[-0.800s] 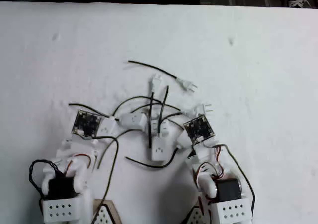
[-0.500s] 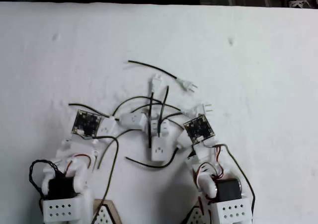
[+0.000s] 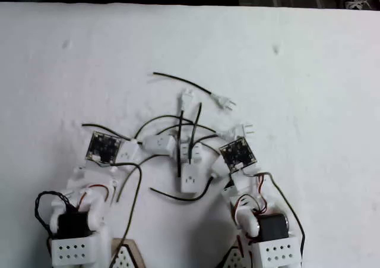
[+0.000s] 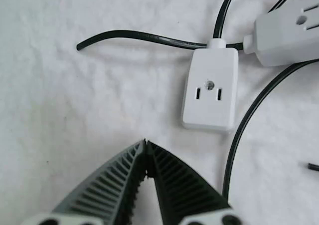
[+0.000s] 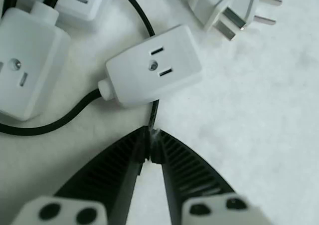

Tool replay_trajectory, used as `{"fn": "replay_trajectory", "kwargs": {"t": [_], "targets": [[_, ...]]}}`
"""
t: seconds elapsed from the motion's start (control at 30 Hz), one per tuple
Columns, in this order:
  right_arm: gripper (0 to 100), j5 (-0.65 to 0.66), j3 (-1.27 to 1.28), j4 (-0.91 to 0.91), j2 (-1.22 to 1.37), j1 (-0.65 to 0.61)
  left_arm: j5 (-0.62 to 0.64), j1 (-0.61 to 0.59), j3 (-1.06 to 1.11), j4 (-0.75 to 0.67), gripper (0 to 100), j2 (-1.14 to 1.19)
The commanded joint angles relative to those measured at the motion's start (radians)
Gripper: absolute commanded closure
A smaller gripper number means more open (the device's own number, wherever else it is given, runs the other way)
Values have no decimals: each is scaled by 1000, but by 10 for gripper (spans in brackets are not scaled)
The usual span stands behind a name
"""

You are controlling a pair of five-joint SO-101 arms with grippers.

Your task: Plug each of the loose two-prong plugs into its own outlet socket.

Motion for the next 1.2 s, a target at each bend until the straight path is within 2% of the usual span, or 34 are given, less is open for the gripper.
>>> {"fn": "replay_trajectory", "kwargs": {"t": [0.0,0.67,1.17], "targets": [[981,3,9,8,-5,5,9,7,-3,6,976,2],[981,3,9,8,-5,5,9,5,-9,48,976,2],[981,3,9,8,-5,5,-12,-24,-299,46,976,1]]}}
